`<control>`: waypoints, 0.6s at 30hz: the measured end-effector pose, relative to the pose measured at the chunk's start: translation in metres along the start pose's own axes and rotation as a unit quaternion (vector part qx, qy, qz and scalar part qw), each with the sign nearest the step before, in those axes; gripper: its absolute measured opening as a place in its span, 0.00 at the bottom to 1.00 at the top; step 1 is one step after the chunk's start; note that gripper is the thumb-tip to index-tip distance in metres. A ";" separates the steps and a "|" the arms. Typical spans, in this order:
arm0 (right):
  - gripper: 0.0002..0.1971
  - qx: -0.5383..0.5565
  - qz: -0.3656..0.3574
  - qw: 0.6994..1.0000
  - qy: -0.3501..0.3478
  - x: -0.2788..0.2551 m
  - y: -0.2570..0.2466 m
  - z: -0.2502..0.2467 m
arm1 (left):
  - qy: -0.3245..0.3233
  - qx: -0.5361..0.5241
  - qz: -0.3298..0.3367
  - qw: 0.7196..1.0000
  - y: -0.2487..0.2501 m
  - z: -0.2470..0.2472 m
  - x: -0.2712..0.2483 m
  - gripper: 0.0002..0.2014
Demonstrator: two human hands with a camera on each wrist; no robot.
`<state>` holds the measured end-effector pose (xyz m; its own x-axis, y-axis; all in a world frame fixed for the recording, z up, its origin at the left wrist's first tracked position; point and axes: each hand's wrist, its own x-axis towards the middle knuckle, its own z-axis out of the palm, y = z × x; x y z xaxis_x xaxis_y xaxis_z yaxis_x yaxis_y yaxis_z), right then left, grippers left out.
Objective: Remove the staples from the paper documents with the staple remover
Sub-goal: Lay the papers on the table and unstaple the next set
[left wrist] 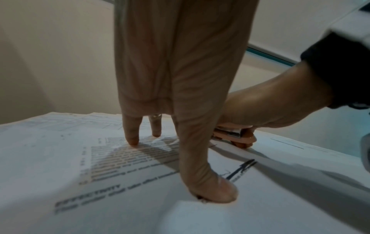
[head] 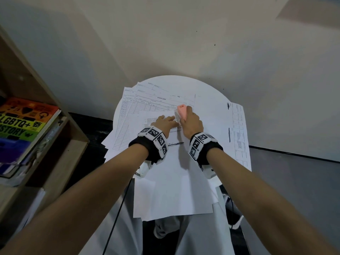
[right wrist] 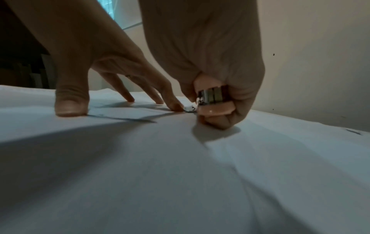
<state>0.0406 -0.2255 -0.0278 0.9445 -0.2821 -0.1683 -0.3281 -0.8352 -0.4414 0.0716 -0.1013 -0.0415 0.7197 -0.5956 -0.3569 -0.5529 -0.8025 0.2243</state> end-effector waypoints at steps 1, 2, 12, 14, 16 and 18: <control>0.21 0.008 0.015 1.000 -0.005 0.001 -0.001 -0.001 | -0.002 0.004 0.000 1.000 0.000 0.001 0.001 0.38; 0.21 0.019 0.029 0.999 -0.010 0.003 -0.001 -0.002 | -0.005 0.007 -0.003 1.000 -0.001 0.001 0.002 0.38; 0.23 0.062 0.022 0.998 0.000 -0.002 -0.003 -0.011 | -0.029 0.007 0.001 1.000 -0.006 0.003 0.009 0.40; 0.21 0.048 -0.012 0.999 0.017 -0.011 0.003 -0.016 | -0.009 -0.028 -0.023 0.999 -0.002 0.000 0.005 0.31; 0.21 0.059 -0.034 0.997 0.038 -0.022 0.013 -0.022 | 0.098 -0.144 -0.061 0.983 0.010 0.000 -0.001 0.18; 0.20 0.092 -0.045 0.993 0.056 -0.036 0.021 -0.031 | 0.211 -0.326 -0.084 0.918 0.027 0.000 -0.011 0.15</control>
<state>-0.0001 -0.2476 -0.0038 0.9626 -0.2696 -0.0265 -0.2300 -0.7616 -0.6058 0.0484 -0.1167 -0.0319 0.9463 -0.3120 -0.0843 -0.1491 -0.6529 0.7426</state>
